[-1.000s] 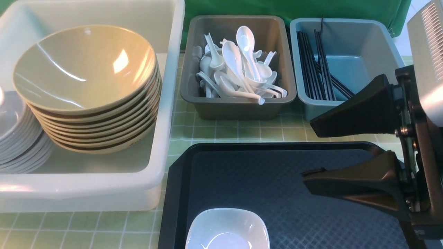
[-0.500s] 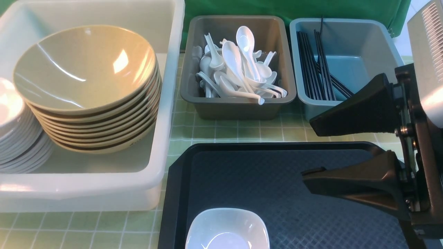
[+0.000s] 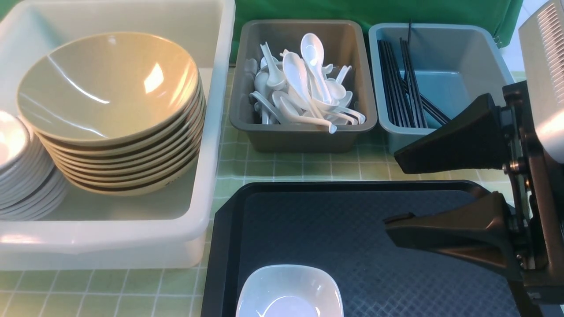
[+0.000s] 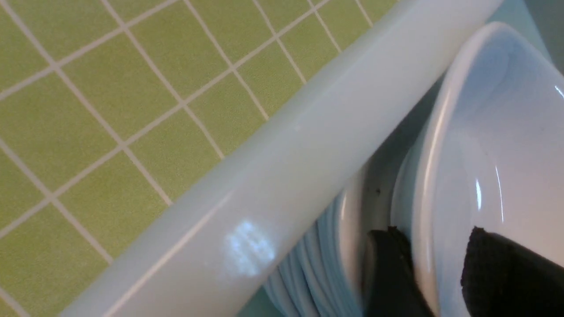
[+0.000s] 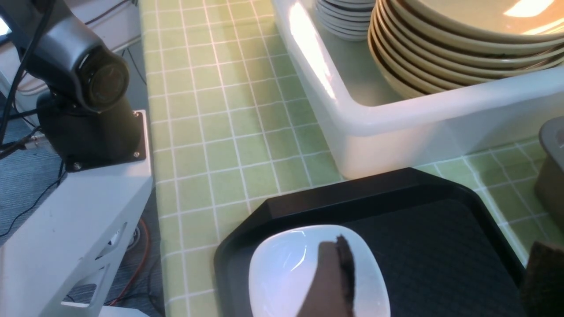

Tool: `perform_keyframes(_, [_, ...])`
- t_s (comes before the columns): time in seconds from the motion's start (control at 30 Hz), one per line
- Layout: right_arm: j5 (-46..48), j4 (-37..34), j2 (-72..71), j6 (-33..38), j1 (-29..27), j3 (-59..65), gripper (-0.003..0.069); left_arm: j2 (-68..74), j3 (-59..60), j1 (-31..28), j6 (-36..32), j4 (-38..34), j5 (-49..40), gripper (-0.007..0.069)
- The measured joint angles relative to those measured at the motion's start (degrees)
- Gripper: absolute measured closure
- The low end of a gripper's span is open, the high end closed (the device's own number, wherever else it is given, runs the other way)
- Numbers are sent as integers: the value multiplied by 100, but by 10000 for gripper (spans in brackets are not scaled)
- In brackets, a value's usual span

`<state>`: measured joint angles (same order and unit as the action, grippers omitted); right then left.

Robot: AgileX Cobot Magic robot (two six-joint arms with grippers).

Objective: On green table put chopsticks spoon bowls plates into blue grey white boxes.
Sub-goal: 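Place the white bowl into the white bin with the other dishes with the left gripper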

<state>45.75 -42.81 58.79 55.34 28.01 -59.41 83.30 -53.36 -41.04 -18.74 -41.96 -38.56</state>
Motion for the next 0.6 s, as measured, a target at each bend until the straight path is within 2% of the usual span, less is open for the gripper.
perform_keyframes(0.03, [0, 0, 0, 0, 0, 0, 117, 0, 0, 15, -11, 29, -18, 312])
perform_keyframes(0.17, [13, 0, 0, 0, 0, 0, 117, -22, 0, 54, -11, 83, -35, 123])
perform_keyframes(0.2, [13, 0, 0, 0, 0, 0, 117, -23, 0, 54, -5, 88, -35, 113])
perform_keyframes(0.3, [79, 0, 0, 0, 0, 0, 117, -119, 5, 78, 30, 100, -30, -13])
perform_keyframes(0.37, [117, 0, 0, 0, 0, 0, 117, -253, 11, 84, 34, 263, -42, -36])
perform_keyframes(0.6, [215, -2, 0, 6, 0, 0, 117, -527, -18, 84, 175, 706, -68, -38])
